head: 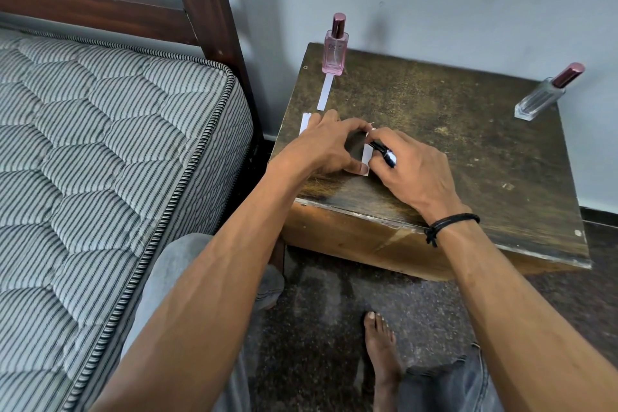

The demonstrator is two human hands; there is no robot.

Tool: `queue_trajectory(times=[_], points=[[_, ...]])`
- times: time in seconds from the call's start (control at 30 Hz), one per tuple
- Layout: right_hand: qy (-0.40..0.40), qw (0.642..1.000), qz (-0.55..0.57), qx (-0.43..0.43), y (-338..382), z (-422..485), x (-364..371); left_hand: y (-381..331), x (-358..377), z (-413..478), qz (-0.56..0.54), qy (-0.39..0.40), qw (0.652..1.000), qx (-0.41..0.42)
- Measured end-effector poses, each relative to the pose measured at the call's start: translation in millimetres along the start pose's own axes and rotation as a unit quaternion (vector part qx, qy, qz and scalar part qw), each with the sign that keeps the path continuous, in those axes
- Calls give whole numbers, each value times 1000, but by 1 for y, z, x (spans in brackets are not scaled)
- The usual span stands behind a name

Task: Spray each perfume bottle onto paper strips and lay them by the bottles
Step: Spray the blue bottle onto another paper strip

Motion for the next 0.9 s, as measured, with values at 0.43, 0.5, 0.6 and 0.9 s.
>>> queue_trajectory(times=[0.43, 0.5, 0.6, 0.9], points=[[2, 1000, -11, -5, 0, 0, 1, -1, -1, -1, -7, -2, 1000, 1], [3, 1000, -13, -4, 0, 0, 2, -1, -1, -1, -7, -2, 1000, 0], [9, 1000, -16, -4, 0, 0, 3, -1, -1, -1, -7, -2, 1000, -2], [10, 1000, -8, 1, 0, 0, 2, -1, -1, -1, -11, 0, 1000, -2]])
Point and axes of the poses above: each hand's wrist, its own z-axis towards the middle knuckle, its own x-axis out of the palm, y = z × x, the point moved 9 cm from there along z, towards the middle knuckle, and after that the axes turned 5 degrees about -y, right-handed, at the moved point
